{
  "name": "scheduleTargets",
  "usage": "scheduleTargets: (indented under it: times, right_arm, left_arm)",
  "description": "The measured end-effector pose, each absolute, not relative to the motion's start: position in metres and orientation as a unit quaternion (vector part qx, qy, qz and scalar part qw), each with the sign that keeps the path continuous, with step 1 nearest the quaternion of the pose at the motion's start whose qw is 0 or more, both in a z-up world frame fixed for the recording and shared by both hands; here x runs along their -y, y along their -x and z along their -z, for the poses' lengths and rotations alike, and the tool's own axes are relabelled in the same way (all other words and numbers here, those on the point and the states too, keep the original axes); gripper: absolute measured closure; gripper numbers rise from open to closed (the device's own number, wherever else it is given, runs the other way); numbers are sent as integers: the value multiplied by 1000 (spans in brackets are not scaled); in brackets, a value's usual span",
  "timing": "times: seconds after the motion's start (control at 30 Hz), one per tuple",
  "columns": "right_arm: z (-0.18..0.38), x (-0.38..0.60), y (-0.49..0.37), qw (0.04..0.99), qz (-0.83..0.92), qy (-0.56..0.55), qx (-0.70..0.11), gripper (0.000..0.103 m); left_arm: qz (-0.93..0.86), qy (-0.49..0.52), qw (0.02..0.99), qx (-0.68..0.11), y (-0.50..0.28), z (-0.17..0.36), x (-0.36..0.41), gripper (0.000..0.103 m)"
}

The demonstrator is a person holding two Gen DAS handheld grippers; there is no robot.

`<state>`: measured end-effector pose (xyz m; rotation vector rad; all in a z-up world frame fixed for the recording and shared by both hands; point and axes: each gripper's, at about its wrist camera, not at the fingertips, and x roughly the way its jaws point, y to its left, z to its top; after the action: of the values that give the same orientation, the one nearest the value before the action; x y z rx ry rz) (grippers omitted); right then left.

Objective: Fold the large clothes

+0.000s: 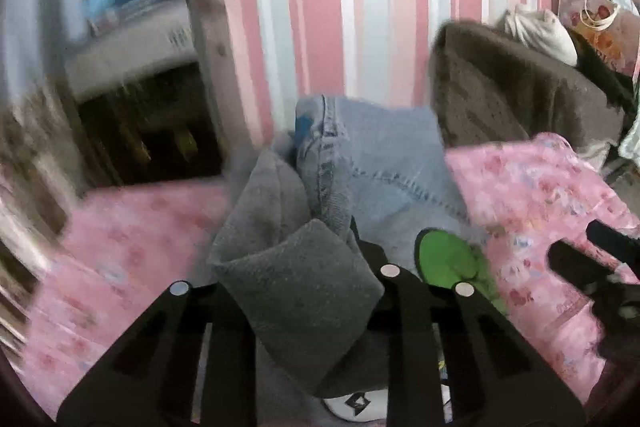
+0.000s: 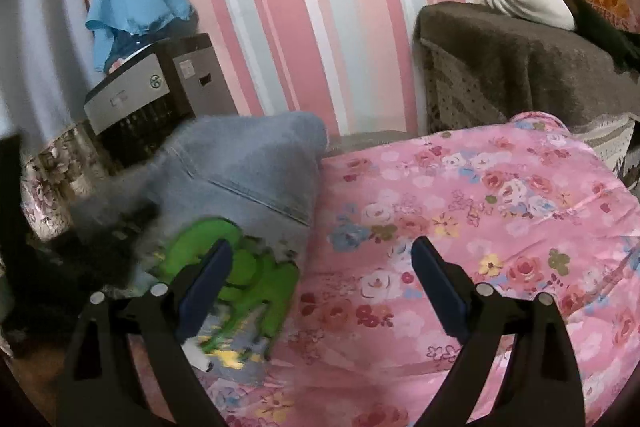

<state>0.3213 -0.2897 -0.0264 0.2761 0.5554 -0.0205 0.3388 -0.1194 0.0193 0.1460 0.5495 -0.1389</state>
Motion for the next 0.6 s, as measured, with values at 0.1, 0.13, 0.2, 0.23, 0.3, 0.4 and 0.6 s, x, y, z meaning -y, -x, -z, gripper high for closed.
scheduleTargets:
  times: [0.1, 0.13, 0.2, 0.23, 0.3, 0.4, 0.6]
  right_arm:
    - [22, 288, -317, 956, 7, -134, -261, 12]
    - [21, 288, -316, 956, 7, -135, -260, 12]
    - [23, 283, -317, 955, 4, -136, -262, 12]
    - [24, 279, -318, 955, -1, -133, -264, 12]
    - [25, 267, -321, 955, -12, -122, -269, 12]
    - [20, 244, -326, 956, -33, -114, -269, 12]
    - [27, 190, -349, 961, -38, -48, -271, 12]
  left_arm:
    - [30, -75, 970, -229, -318, -48, 92, 83]
    - [26, -80, 968, -238, -320, -49, 86, 83]
    - [40, -69, 956, -281, -330, -35, 64, 82]
    - [49, -67, 949, -305, -335, -22, 56, 81]
    - [47, -55, 940, -334, -338, 7, 43, 80]
    - [41, -43, 943, -326, -330, 25, 32, 79]
    - [51, 3, 946, -319, -331, 32, 18, 73]
